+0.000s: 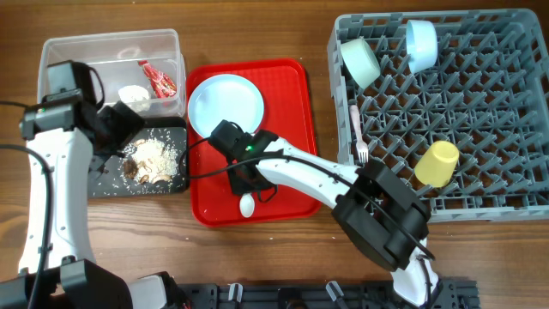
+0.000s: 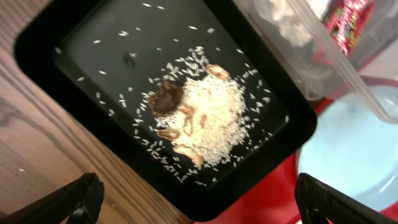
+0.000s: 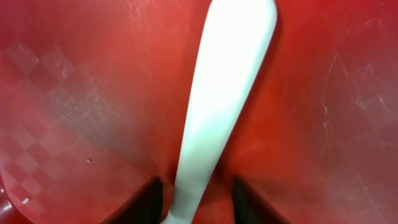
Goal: Sort waste into correct bins and load items into the dishwasher rack
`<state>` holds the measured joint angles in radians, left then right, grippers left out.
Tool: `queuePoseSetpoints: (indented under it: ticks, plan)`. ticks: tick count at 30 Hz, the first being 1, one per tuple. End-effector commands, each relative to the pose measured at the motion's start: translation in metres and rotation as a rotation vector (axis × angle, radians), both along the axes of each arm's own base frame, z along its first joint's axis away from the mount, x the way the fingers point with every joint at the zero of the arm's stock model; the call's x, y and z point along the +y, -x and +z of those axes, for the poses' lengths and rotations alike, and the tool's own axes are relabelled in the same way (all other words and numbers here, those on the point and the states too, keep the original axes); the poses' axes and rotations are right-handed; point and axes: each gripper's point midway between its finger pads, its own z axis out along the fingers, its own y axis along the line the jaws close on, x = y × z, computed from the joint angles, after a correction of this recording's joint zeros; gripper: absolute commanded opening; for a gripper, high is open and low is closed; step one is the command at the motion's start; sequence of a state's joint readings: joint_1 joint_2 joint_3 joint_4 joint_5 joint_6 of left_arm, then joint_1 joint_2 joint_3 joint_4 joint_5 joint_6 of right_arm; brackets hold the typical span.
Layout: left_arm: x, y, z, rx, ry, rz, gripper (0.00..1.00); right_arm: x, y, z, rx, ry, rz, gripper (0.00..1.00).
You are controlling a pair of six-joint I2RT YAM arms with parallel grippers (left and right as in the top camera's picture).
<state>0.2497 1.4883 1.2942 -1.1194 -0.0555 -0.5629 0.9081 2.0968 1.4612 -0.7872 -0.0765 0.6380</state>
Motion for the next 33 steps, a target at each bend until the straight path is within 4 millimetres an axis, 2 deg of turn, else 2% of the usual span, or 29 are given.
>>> queuePoseSetpoints:
  ticks: [1,3,5,7,9,12,14,15,17,18,20,21,22,23,24,29,31,33]
  plan:
    - [0.018,0.008,0.002,0.003,-0.018,0.051,1.00,-0.004,0.005,-0.018,0.047,0.033,-0.020,0.13]
    - [0.017,0.008,0.002,0.003,-0.017,0.050,1.00,-0.009,0.002,-0.016,0.051,0.038,-0.034,0.04]
    - [0.016,0.007,0.002,0.002,-0.014,0.048,1.00,-0.021,-0.009,-0.004,0.029,0.046,-0.063,0.04]
    - [0.014,0.006,0.002,-0.002,-0.001,0.045,1.00,-0.037,-0.029,0.021,-0.046,0.051,-0.079,0.04]
    - [0.012,0.006,0.002,-0.006,0.011,0.042,1.00,-0.058,-0.050,0.057,-0.150,0.060,-0.106,0.04]
    - [0.006,0.001,0.003,-0.025,0.043,0.031,1.00,-0.119,-0.083,0.133,-0.333,0.074,-0.206,0.04]
    - [0.003,-0.001,0.003,-0.036,0.062,0.025,1.00,-0.167,-0.093,0.154,-0.355,0.110,-0.298,0.04]
    - [0.002,-0.001,0.003,-0.036,0.062,0.023,1.00,-0.187,-0.096,0.155,-0.339,0.136,-0.323,0.04]
    - [0.000,-0.003,0.003,-0.039,0.062,0.013,1.00,-0.206,-0.097,0.150,-0.310,0.167,-0.327,0.04]
    - [-0.003,-0.004,0.004,-0.042,0.061,0.004,1.00,-0.221,-0.097,0.143,-0.278,0.194,-0.317,0.04]
    - [-0.013,-0.011,0.005,-0.056,0.057,-0.034,1.00,-0.239,-0.093,0.124,-0.222,0.231,-0.318,0.04]
    - [-0.020,-0.014,0.005,-0.064,0.056,-0.058,1.00,-0.244,-0.090,0.116,-0.202,0.243,-0.323,0.06]
    - [-0.031,-0.020,0.006,-0.075,0.053,-0.095,1.00,-0.245,-0.089,0.111,-0.195,0.248,-0.322,0.23]
    - [-0.035,-0.021,0.007,-0.077,0.053,-0.108,1.00,-0.245,-0.089,0.111,-0.198,0.250,-0.320,0.32]
    - [-0.038,-0.021,0.007,-0.078,0.053,-0.116,0.99,-0.245,-0.089,0.111,-0.198,0.251,-0.320,0.37]
    - [-0.039,-0.022,0.007,-0.077,0.050,-0.120,1.00,-0.240,-0.100,0.116,-0.240,0.223,-0.310,0.41]
    - [-0.039,-0.022,0.007,-0.077,0.050,-0.120,1.00,-0.215,-0.116,0.130,-0.289,0.109,-0.262,0.43]
    - [-0.038,-0.021,0.007,-0.076,0.043,-0.118,1.00,-0.160,-0.134,0.150,-0.346,-0.138,-0.185,0.46]
